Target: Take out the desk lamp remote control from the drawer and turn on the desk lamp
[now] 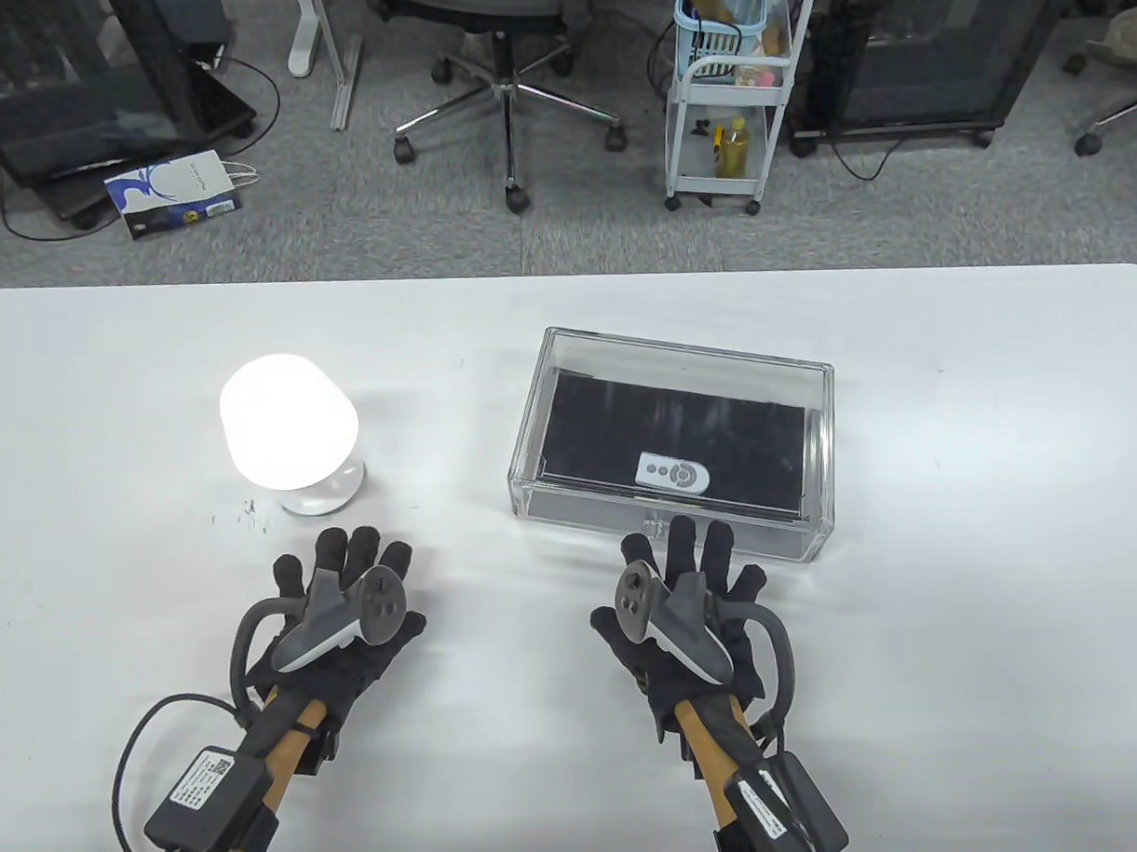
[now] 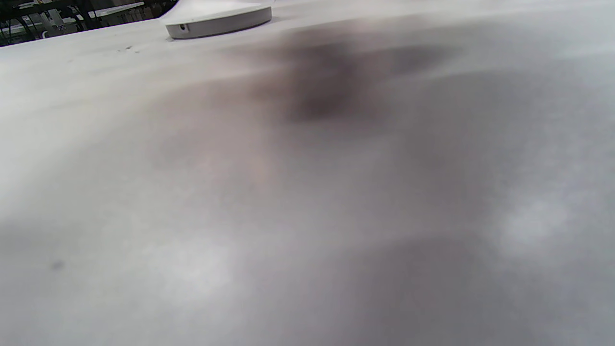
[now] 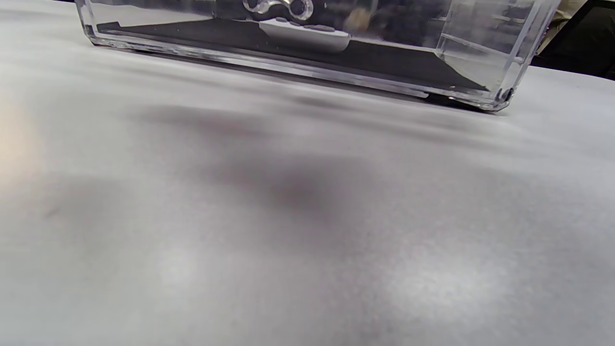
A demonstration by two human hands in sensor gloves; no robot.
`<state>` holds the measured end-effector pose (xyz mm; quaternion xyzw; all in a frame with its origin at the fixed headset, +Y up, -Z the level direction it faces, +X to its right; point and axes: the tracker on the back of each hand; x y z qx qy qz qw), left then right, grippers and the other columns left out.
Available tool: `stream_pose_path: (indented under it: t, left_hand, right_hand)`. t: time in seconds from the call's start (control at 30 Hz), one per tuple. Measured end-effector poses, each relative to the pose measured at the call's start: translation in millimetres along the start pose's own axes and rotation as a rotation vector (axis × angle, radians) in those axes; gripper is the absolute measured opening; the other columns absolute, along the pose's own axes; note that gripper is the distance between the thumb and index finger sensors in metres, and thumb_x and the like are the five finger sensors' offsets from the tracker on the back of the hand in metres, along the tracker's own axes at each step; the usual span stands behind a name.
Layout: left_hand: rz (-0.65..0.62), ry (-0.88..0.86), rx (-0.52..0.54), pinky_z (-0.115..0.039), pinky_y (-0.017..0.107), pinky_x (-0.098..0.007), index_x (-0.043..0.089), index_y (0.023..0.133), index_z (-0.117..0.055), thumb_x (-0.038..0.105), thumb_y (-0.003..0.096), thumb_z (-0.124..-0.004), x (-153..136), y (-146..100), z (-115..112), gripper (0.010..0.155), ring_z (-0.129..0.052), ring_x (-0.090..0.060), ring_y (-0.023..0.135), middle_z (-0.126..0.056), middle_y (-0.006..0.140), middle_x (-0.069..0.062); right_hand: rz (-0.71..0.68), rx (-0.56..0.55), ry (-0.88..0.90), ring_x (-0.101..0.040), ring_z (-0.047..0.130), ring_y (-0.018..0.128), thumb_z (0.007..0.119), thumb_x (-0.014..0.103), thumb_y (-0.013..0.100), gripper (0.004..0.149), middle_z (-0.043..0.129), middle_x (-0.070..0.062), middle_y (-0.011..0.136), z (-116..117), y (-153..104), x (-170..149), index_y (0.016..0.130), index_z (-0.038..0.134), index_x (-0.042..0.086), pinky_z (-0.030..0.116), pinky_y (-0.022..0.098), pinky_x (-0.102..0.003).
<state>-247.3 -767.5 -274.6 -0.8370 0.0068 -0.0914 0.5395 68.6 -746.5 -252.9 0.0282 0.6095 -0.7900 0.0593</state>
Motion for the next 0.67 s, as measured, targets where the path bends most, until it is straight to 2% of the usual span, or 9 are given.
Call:
stream_pose_path:
  t: [0.67]
  left_hand:
    - [0.000, 0.009, -0.007, -0.007, 0.070, -0.068, 0.049, 0.102, -0.001, 0.073, 0.0412, -0.037, 0.8, 1.1, -2.9, 0.074, 0.007, -0.028, 0.112, 0.006, 0.117, 0.008]
  right_hand:
    - [-0.002, 0.016, -0.018, -0.036, 0.005, 0.112, 0.048, 0.085, 0.036, 0.084, 0.003, 0.001, 0.118, -0.3, -0.8, 0.7, 0.105, 0.013, 0.050, 0.026, 0.079, -0.067]
Point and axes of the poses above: the tracker on the back of each hand, its own x axis roughly to the thumb side, its own y axis roughly from the wrist to the fingertips, z = x × y
